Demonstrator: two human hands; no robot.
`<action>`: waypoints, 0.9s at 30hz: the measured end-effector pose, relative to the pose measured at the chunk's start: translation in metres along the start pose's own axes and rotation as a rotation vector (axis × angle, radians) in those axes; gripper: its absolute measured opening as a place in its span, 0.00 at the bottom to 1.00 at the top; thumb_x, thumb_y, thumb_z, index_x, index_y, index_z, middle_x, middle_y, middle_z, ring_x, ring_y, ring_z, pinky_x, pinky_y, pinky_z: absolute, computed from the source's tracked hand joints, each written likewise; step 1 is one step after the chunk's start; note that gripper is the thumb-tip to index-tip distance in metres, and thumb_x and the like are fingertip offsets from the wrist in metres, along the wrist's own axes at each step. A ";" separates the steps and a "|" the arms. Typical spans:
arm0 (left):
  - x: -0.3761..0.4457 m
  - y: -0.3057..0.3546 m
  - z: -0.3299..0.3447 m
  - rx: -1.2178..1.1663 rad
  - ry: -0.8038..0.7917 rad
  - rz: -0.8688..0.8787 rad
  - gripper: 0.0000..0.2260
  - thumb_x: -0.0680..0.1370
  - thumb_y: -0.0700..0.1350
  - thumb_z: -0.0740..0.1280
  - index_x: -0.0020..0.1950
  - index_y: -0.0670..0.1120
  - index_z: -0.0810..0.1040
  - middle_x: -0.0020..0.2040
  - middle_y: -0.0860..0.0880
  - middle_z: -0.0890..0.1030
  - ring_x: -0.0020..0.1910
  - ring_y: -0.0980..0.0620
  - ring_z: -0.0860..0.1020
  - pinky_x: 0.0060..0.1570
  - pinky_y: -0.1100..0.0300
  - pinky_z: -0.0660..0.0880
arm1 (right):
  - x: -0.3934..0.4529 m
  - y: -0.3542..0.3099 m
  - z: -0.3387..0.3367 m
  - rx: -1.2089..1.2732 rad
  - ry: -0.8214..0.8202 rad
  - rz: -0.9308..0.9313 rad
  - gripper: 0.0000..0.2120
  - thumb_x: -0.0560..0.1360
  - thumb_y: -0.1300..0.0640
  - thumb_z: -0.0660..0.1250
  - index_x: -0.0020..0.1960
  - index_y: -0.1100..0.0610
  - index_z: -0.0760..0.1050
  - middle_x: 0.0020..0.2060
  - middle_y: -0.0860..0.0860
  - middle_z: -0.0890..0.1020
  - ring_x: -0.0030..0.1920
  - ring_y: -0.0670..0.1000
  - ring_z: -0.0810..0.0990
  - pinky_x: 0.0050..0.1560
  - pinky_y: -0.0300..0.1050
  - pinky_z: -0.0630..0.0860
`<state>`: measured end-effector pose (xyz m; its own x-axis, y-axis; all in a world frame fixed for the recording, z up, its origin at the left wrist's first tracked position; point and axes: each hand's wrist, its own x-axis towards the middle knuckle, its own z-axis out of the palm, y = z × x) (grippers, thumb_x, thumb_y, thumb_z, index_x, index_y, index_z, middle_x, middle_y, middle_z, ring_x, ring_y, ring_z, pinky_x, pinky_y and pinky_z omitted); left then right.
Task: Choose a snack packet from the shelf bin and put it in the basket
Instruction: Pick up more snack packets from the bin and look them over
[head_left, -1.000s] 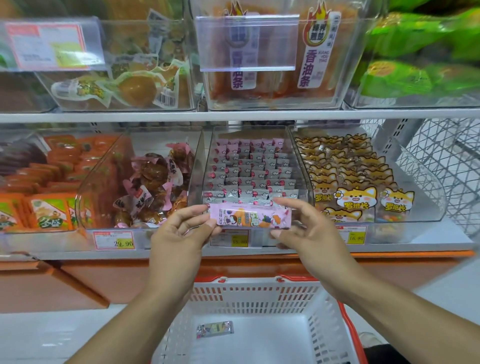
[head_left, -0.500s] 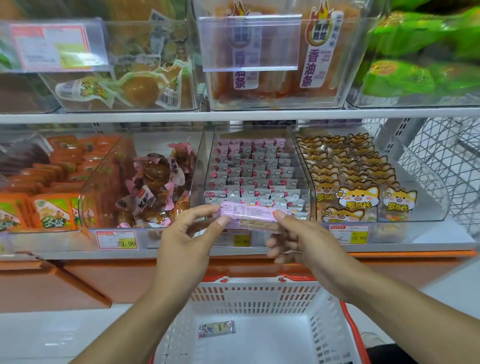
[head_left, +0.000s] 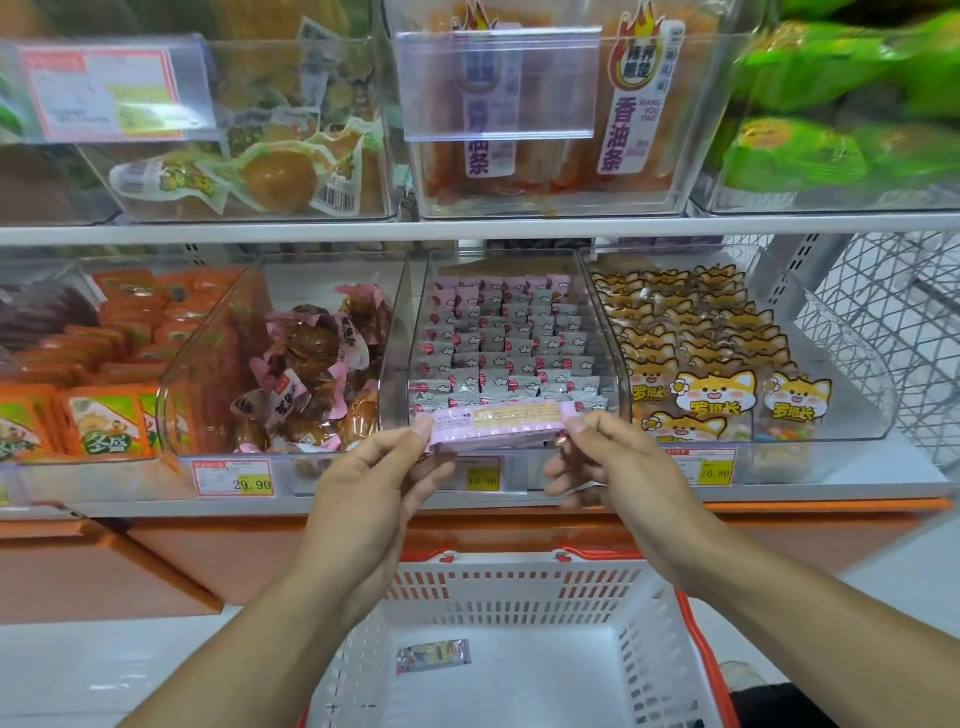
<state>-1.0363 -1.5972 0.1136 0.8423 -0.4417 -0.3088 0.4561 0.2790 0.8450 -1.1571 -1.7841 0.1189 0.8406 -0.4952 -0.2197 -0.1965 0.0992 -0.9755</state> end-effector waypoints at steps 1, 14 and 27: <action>0.001 0.000 -0.001 -0.008 0.014 -0.012 0.17 0.70 0.48 0.75 0.53 0.39 0.83 0.53 0.40 0.86 0.50 0.49 0.86 0.46 0.62 0.82 | 0.000 0.000 -0.001 -0.004 -0.001 -0.013 0.14 0.85 0.51 0.59 0.45 0.57 0.75 0.39 0.54 0.85 0.38 0.51 0.84 0.39 0.43 0.80; 0.002 -0.001 -0.003 -0.056 0.050 -0.040 0.19 0.68 0.46 0.73 0.55 0.37 0.82 0.54 0.40 0.86 0.46 0.51 0.86 0.42 0.64 0.82 | -0.007 -0.001 0.002 -0.415 -0.053 -0.329 0.40 0.75 0.60 0.75 0.73 0.27 0.61 0.67 0.30 0.70 0.51 0.46 0.82 0.48 0.41 0.82; -0.010 0.000 0.008 0.014 -0.022 -0.036 0.08 0.81 0.37 0.66 0.55 0.43 0.85 0.47 0.42 0.88 0.46 0.47 0.87 0.41 0.64 0.81 | -0.002 -0.001 0.007 0.082 0.008 -0.074 0.14 0.72 0.40 0.70 0.47 0.50 0.84 0.41 0.51 0.87 0.39 0.50 0.85 0.41 0.42 0.83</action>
<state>-1.0466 -1.5999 0.1207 0.8189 -0.4701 -0.3293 0.4818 0.2512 0.8395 -1.1546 -1.7774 0.1205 0.8470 -0.5107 -0.1476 -0.0923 0.1321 -0.9869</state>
